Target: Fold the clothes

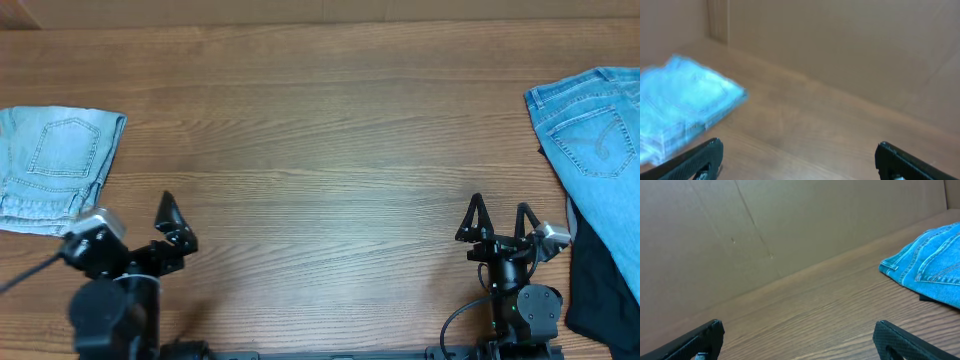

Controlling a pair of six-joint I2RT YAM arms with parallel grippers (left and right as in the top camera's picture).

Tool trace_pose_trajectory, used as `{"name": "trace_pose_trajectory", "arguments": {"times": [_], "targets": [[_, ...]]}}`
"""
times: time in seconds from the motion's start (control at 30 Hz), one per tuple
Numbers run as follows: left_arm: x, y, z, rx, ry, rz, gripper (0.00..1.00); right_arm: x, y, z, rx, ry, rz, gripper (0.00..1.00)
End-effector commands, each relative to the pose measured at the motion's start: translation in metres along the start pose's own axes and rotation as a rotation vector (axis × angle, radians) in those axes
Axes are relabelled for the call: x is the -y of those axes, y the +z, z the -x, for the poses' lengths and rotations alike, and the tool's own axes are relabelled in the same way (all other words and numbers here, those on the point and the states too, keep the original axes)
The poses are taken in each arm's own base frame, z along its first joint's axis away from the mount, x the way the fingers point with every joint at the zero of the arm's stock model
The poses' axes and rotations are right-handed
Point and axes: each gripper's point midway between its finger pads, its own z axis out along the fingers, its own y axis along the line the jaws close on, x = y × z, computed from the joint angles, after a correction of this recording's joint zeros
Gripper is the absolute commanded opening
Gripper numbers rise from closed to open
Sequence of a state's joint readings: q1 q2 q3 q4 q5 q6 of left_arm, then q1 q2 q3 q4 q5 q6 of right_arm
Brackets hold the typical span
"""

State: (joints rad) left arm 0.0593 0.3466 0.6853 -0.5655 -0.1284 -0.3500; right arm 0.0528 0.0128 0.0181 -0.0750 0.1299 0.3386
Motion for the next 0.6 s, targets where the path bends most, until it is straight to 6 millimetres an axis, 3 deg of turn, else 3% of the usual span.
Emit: {"name": "trace_pose_trajectory", "arguments": {"times": [0.0,0.1,0.27,0.37,0.57], "targets": [[-0.014,0.016,-0.033,0.076,-0.044,-0.007,1.00,0.001,0.000,-0.002,0.003,-0.008,0.002,1.00],[-0.019,0.023,-0.045,0.167,-0.055,-0.035,1.00,0.001,0.000,-0.002,0.002,-0.008,0.002,1.00],[-0.016,0.029,-0.044,0.304,0.050,-0.081,1.00,0.001,0.000,-0.002,0.003,-0.008,0.002,1.00],[-0.006,0.031,-0.057,0.314,0.211,-0.139,1.00,0.001,0.000,-0.002,0.003,-0.008,0.002,1.00],[-0.011,0.038,-0.075,0.294,0.301,-0.123,1.00,0.001,0.000,-0.002,0.003,-0.008,0.002,1.00]]}}
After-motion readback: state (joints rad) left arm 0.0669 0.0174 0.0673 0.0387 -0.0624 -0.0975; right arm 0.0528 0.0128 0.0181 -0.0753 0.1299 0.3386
